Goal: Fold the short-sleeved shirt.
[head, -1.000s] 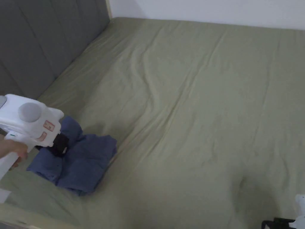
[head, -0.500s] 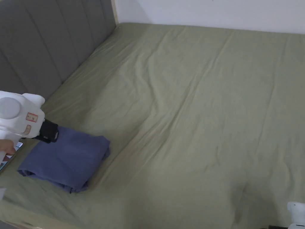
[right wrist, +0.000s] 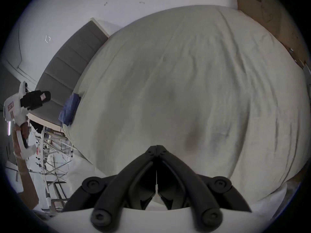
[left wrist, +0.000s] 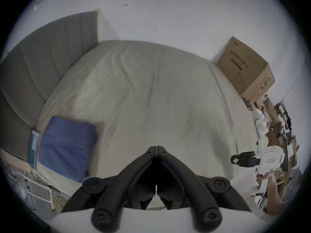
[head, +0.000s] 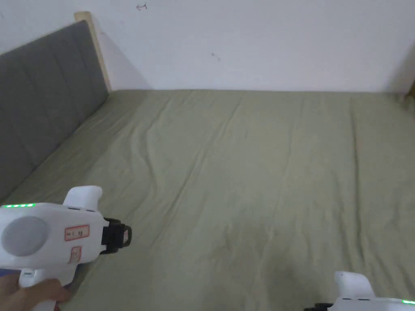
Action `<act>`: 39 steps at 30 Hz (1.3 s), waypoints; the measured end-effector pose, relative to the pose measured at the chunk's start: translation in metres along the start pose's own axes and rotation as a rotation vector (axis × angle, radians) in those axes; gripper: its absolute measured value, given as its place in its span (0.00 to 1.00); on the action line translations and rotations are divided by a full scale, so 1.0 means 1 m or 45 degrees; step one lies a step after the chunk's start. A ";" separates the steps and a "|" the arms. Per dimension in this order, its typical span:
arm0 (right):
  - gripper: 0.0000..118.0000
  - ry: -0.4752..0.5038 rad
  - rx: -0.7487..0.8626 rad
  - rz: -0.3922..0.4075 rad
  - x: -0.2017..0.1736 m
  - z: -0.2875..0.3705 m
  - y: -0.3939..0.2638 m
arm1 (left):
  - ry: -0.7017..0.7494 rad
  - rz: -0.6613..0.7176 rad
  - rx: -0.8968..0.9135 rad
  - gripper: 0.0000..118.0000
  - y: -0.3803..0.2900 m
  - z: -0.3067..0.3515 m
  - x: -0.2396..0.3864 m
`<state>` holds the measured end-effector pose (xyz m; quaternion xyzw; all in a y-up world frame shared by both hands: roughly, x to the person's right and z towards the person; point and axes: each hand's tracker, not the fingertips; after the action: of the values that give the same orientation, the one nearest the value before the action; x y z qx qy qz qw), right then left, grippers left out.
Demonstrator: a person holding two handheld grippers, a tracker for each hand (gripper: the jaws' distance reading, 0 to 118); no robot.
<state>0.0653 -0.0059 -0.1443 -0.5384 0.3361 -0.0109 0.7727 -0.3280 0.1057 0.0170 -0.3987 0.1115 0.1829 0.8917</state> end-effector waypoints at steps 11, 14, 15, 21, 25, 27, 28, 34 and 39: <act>0.00 -0.289 0.816 0.146 -0.043 0.112 0.055 | 0.274 -0.171 0.666 0.00 0.003 0.053 0.132; 0.00 -0.459 1.033 0.225 -0.062 0.143 0.067 | 0.388 -0.250 0.809 0.00 0.002 0.059 0.160; 0.00 -0.505 1.096 0.248 -0.066 0.151 0.068 | 0.404 -0.258 0.849 0.00 0.000 0.059 0.172; 0.00 -0.593 1.256 0.254 -0.082 0.176 0.062 | 0.366 -0.242 0.900 0.00 -0.005 0.059 0.192; 0.00 -0.587 1.260 0.253 -0.086 0.178 0.057 | 0.359 -0.246 0.929 0.00 -0.004 0.062 0.196; 0.00 -0.594 1.261 0.254 -0.086 0.177 0.057 | 0.359 -0.243 0.937 0.00 -0.002 0.064 0.198; 0.00 -0.597 1.261 0.258 -0.087 0.176 0.057 | 0.363 -0.247 0.951 0.00 -0.002 0.065 0.198; 0.49 -0.601 1.245 0.280 -0.092 0.174 0.057 | 0.357 -0.270 1.028 0.40 -0.002 0.072 0.201; 0.90 -0.561 1.247 0.274 -0.091 0.171 0.056 | 0.361 -0.273 1.011 1.00 0.000 0.072 0.199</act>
<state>0.0660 0.1937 -0.1121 -0.0679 0.1750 0.0261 0.9819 -0.1433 0.2072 -0.0047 -0.0550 0.2526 -0.0243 0.9657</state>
